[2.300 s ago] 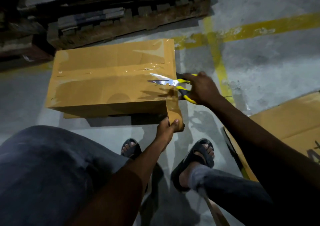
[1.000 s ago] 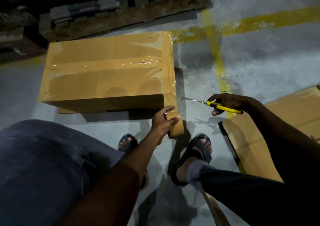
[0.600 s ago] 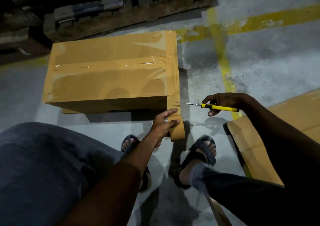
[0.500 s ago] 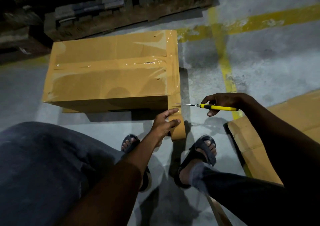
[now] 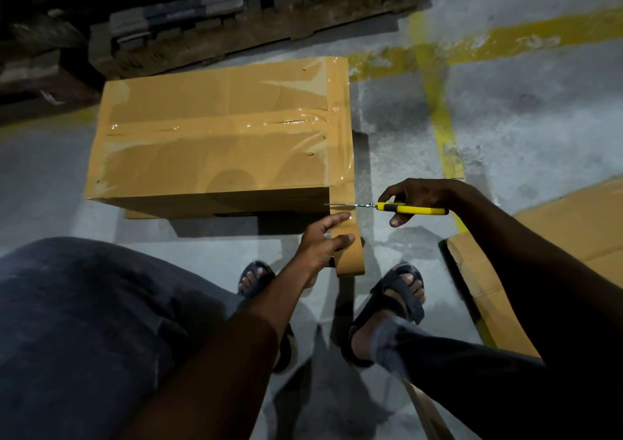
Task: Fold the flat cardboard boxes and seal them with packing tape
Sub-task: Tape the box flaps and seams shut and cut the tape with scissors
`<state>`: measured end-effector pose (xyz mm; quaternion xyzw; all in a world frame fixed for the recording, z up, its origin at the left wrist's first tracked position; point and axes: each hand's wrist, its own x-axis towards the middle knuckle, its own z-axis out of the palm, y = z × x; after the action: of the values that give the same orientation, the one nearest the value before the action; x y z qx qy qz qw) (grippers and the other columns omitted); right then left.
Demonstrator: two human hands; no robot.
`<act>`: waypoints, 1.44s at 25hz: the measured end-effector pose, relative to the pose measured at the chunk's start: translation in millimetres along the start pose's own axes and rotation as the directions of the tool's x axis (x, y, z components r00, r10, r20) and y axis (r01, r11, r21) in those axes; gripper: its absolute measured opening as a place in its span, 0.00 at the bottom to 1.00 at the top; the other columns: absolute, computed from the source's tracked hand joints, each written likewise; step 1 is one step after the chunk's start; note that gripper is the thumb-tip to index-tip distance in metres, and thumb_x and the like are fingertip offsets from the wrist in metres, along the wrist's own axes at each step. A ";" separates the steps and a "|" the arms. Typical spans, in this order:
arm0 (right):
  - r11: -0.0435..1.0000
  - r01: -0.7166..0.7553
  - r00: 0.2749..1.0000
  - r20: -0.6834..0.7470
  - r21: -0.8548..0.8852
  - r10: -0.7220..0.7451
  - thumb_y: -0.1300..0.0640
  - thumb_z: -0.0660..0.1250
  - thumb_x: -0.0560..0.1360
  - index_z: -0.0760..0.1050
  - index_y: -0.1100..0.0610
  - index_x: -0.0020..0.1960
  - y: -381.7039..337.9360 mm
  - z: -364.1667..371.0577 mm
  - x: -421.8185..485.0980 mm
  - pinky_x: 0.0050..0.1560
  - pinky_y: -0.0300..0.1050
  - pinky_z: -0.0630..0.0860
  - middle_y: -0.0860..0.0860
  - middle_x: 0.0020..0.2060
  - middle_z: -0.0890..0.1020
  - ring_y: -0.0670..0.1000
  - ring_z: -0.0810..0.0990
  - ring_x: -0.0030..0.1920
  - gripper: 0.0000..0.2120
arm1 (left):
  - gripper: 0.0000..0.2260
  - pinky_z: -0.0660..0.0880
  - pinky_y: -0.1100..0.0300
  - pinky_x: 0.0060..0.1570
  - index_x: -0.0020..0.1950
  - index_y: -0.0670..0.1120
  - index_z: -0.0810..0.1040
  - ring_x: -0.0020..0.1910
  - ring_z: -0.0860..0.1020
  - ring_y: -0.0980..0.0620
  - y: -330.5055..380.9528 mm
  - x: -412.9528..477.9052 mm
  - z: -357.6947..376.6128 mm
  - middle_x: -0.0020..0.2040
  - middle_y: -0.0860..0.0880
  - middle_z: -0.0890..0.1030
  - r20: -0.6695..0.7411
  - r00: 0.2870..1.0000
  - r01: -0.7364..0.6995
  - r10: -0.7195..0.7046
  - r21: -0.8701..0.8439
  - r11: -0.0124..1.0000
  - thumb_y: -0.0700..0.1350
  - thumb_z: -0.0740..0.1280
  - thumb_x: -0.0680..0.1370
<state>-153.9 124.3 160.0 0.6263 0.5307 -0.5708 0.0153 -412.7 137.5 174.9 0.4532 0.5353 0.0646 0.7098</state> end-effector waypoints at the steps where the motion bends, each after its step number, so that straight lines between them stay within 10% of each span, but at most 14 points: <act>1: 1.000 0.006 1.000 -0.001 -0.006 -0.006 0.49 0.77 0.69 0.74 0.46 0.61 -1.7 -0.2 0.6 0.48 0.43 0.73 0.48 0.45 0.81 0.46 0.79 0.45 0.23 | 0.18 0.76 0.57 0.36 0.61 0.57 0.78 0.54 0.76 0.47 -0.3 0.2 -0.4 0.64 0.48 0.75 0.003 1.000 0.005 -0.005 -0.003 1.000 0.39 0.70 0.75; 11: 0.999 -0.026 0.999 -0.028 0.029 0.027 0.51 0.81 0.64 0.80 0.49 0.52 -1.8 -2.7 -0.4 0.26 0.41 0.71 0.51 0.31 0.81 0.46 0.74 0.26 0.18 | 0.19 0.77 0.56 0.39 0.65 0.52 0.77 0.50 0.76 0.51 3.0 -0.6 -1.5 0.57 0.53 0.76 0.018 1.000 0.009 -0.009 0.018 1.000 0.37 0.69 0.76; 21: 0.948 -0.211 0.962 -0.225 -0.240 0.157 0.34 0.78 0.60 0.77 0.41 0.46 14.3 28.1 -2.3 0.37 0.43 0.70 0.44 0.35 0.79 0.47 0.76 0.37 0.20 | 0.18 0.76 0.53 0.52 0.61 0.50 0.80 0.52 0.77 0.51 -4.9 -7.6 -6.9 0.55 0.51 0.78 0.013 1.000 0.002 -0.006 0.315 0.949 0.38 0.73 0.73; 30: 0.934 -0.232 0.604 -0.713 0.270 0.356 0.52 0.68 0.74 0.76 0.60 0.61 9.1 66.9 -36.8 0.50 0.51 0.74 0.63 0.55 0.82 0.65 0.79 0.56 0.19 | 0.22 0.79 0.54 0.41 0.61 0.52 0.78 0.44 0.75 0.53 119.1 -37.8 -44.6 0.53 0.55 0.75 0.113 0.988 -0.146 0.103 0.487 0.861 0.30 0.68 0.73; 33: 0.927 -0.113 0.396 -0.839 0.358 0.373 0.61 0.68 0.73 0.75 0.59 0.63 -35.6 60.0 -43.3 0.47 0.51 0.72 0.64 0.52 0.82 0.65 0.79 0.54 0.18 | 0.24 0.76 0.56 0.34 0.60 0.54 0.78 0.47 0.79 0.46 171.1 -43.0 -62.5 0.60 0.48 0.77 0.130 0.974 -0.225 0.186 0.675 0.703 0.31 0.70 0.71; 36: 0.972 -0.042 0.317 -0.919 0.231 0.233 0.63 0.68 0.72 0.75 0.58 0.63 -89.0 39.9 -34.7 0.47 0.51 0.73 0.62 0.50 0.83 0.64 0.80 0.53 0.20 | 0.23 0.70 0.62 0.47 0.63 0.52 0.79 0.60 0.75 0.45 200.6 -43.5 -81.4 0.68 0.47 0.74 0.141 0.936 -0.289 0.322 0.828 0.480 0.32 0.69 0.71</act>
<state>-235.0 115.7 223.7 0.8821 0.3369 -0.1410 -0.2974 -418.6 275.7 346.9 0.8231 0.4228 -0.0667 0.3733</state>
